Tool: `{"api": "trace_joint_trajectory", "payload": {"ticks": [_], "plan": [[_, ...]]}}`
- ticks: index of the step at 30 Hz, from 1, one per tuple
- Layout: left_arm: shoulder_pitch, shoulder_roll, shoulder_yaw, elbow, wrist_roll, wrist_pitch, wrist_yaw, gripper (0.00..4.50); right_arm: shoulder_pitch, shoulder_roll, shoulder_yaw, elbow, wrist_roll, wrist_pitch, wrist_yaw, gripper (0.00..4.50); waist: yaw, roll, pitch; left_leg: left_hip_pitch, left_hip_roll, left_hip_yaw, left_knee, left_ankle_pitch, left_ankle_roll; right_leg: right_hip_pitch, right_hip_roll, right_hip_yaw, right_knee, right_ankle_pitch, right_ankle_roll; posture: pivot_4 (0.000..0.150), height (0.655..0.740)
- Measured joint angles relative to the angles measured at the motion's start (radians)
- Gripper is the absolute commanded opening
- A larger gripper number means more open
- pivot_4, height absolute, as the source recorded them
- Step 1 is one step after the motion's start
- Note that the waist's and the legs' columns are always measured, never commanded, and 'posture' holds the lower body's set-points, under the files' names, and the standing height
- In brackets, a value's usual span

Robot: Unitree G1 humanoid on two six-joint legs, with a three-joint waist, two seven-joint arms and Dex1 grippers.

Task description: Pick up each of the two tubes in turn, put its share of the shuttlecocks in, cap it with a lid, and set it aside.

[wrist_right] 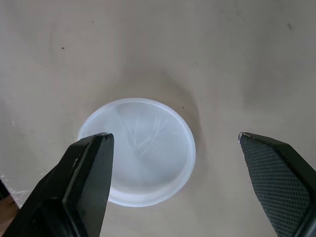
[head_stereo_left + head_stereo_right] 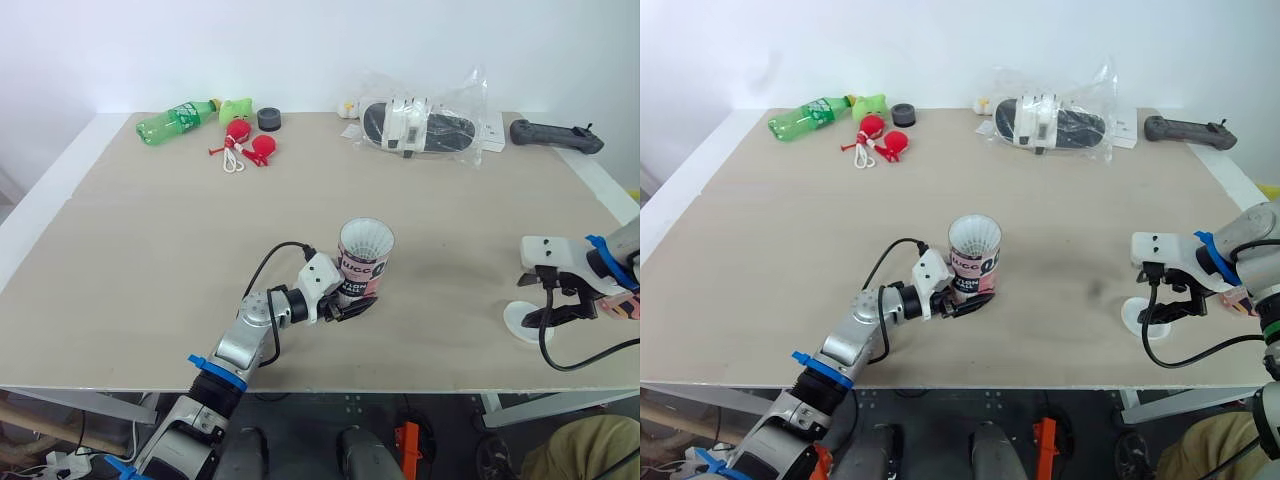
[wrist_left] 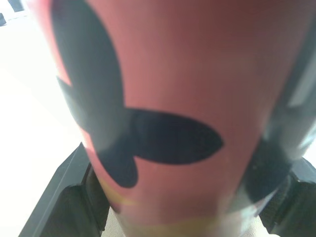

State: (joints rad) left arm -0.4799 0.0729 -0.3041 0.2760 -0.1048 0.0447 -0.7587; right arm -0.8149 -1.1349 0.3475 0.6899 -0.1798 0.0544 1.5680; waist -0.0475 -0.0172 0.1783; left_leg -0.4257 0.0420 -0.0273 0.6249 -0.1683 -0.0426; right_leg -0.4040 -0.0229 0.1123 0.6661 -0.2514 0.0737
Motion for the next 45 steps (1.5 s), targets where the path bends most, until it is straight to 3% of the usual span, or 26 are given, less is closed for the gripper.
{"api": "trace_joint_trajectory", "payload": {"ticks": [2,5,8,13,20,25,27,29,31,34,45], "plan": [[0.0,0.001,-0.001,0.0,0.003,-0.001,0.002,3.26,-0.014,0.018,0.001,0.033,-0.013,-0.01,-0.001,4.36,0.0,0.0,0.0,0.0,0.0,0.0,0.0,0.0,0.0,0.0,0.0,0.0,0.0,0.0,0.0,0.15,0.74],[0.0,0.0,-0.004,0.0,0.007,-0.002,0.004,3.26,-0.023,0.044,0.003,0.086,-0.027,-0.019,0.0,3.59,0.0,0.0,0.0,0.001,0.0,0.0,0.0,0.0,0.0,0.001,0.0,0.0,0.0,0.0,0.0,0.15,0.74],[0.001,0.0,-0.005,0.0,0.009,-0.003,0.005,3.26,-0.037,0.059,0.001,0.131,-0.04,-0.036,-0.001,2.03,0.0,0.0,0.0,0.002,0.0,-0.001,0.0,0.0,0.0,0.002,0.0,0.0,0.0,0.0,0.0,0.15,0.74],[0.001,0.0,-0.007,0.0,0.01,-0.003,0.007,3.26,-0.053,0.064,0.001,0.173,-0.052,-0.059,0.001,0.06,0.0,0.0,0.0,0.002,-0.001,-0.001,0.0,0.0,0.0,0.003,0.0,0.0,0.0,0.0,0.0,0.15,0.74],[0.002,0.002,-0.008,0.0,0.01,-0.003,0.007,3.26,-0.046,0.059,-0.001,0.177,-0.037,-0.097,0.002,0.06,0.0,0.0,0.0,0.003,0.0,-0.001,0.0,0.0,0.0,0.004,0.0,0.0,0.0,0.0,0.0,0.15,0.74],[0.001,0.017,-0.004,-0.005,0.01,-0.005,0.006,3.26,-0.059,-0.06,0.047,-0.204,0.253,0.026,0.006,0.06,-0.01,0.012,0.002,0.003,-0.002,0.0,-0.001,0.0,0.0,0.003,-0.001,0.003,0.0,0.0,0.002,0.15,0.74],[-0.008,0.018,-0.004,0.002,0.016,-0.001,0.008,3.26,-0.236,-0.047,0.039,-0.426,0.416,0.159,0.006,0.06,-0.018,0.015,0.001,0.005,-0.005,-0.005,-0.002,0.0,0.0,0.002,0.0,0.003,0.0,0.0,0.001,0.15,0.74],[-0.016,0.017,-0.005,0.009,0.018,-0.001,0.008,3.26,-0.333,-0.008,0.026,-0.486,0.461,0.207,0.007,0.06,-0.02,0.014,0.001,0.005,-0.005,-0.007,-0.002,0.0,0.0,0.003,0.0,0.002,0.0,0.0,0.001,0.15,0.74],[-0.033,0.017,-0.014,0.021,0.026,0.0,0.007,3.26,-0.495,0.117,0.016,-0.496,0.469,0.242,0.008,0.06,-0.024,0.012,0.001,0.004,-0.005,-0.007,-0.001,0.0,0.0,0.003,0.0,0.001,0.0,0.0,0.001,0.15,0.74],[-0.043,0.017,-0.025,0.028,0.031,0.001,0.006,3.26,-0.585,0.236,0.048,-0.443,0.436,0.226,0.008,0.06,-0.02,0.005,0.0,0.002,-0.006,-0.008,0.0,0.0,0.0,0.003,-0.001,0.001,-0.001,0.0,0.002,0.15,0.74],[-0.055,0.024,-0.037,0.015,0.036,0.027,0.011,3.26,-0.627,0.302,0.255,-0.328,0.431,0.131,0.009,0.06,-0.005,0.004,0.0,0.0,-0.006,-0.007,-0.002,0.0,0.0,-0.001,-0.002,0.001,0.0,0.001,0.0,0.15,0.74]]}}
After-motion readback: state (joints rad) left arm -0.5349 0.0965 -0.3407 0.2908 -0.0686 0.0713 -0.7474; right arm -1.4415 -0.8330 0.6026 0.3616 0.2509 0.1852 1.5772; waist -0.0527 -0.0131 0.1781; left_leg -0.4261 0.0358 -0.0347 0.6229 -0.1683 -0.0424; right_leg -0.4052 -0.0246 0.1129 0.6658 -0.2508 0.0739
